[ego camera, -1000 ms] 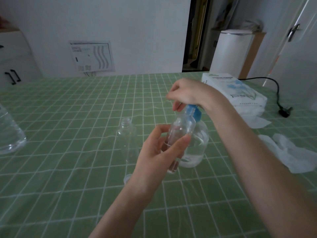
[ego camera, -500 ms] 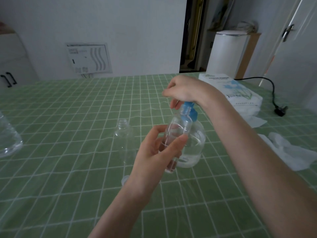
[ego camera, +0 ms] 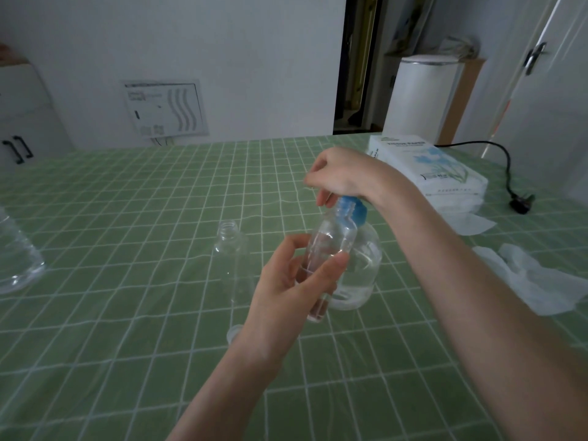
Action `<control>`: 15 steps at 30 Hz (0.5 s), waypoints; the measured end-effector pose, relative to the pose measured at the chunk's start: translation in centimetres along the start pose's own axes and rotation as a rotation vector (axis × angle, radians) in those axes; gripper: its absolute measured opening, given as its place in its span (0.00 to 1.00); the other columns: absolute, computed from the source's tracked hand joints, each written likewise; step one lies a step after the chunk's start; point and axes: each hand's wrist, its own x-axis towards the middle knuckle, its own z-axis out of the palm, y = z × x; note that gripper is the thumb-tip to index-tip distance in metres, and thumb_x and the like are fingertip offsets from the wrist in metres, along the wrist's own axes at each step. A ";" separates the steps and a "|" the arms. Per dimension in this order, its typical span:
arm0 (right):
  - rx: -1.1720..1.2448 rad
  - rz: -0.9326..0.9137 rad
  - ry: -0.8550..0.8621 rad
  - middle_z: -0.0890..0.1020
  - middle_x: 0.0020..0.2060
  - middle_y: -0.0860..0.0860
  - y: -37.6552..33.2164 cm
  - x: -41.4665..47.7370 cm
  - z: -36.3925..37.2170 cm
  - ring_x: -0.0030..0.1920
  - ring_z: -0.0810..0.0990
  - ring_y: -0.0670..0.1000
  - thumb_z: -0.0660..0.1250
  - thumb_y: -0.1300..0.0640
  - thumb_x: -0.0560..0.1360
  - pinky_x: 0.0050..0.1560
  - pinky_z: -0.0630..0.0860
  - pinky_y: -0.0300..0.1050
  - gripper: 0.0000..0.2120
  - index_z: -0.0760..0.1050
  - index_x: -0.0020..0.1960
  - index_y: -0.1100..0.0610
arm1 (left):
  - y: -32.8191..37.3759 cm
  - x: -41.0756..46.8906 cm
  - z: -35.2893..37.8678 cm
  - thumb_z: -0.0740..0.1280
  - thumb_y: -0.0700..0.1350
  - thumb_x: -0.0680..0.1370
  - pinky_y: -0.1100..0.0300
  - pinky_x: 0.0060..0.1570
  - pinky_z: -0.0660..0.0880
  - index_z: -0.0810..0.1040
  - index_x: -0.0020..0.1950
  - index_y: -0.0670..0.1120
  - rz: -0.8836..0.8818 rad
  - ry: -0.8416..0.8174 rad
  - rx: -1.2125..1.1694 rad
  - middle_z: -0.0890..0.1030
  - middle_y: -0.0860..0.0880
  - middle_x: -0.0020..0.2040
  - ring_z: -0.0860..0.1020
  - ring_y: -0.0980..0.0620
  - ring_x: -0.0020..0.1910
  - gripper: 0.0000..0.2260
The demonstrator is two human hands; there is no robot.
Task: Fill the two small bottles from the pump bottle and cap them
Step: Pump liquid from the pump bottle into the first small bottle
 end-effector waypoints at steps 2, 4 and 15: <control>-0.001 -0.011 0.022 0.85 0.46 0.58 -0.1 0.0 -0.4 0.49 0.84 0.57 0.61 0.54 0.78 0.54 0.78 0.50 0.16 0.75 0.59 0.63 | -0.1 0.1 0.0 0.71 0.54 0.69 0.66 0.28 0.71 0.78 0.48 0.52 0.000 -0.003 0.000 0.81 0.46 0.39 0.75 0.51 0.36 0.11; 0.002 -0.022 0.036 0.85 0.45 0.57 -0.2 -0.1 -0.6 0.48 0.85 0.56 0.61 0.54 0.78 0.49 0.77 0.45 0.16 0.76 0.58 0.64 | -0.1 0.1 -0.1 0.69 0.54 0.68 0.66 0.29 0.72 0.78 0.48 0.53 0.000 -0.004 -0.005 0.81 0.47 0.39 0.75 0.51 0.36 0.11; 0.018 0.020 -0.040 0.83 0.50 0.59 0.0 0.0 0.1 0.53 0.82 0.58 0.61 0.53 0.78 0.62 0.73 0.53 0.16 0.76 0.59 0.63 | -0.3 0.1 -0.1 0.70 0.53 0.68 0.66 0.28 0.71 0.78 0.49 0.52 -0.014 -0.001 -0.004 0.81 0.46 0.40 0.74 0.50 0.36 0.12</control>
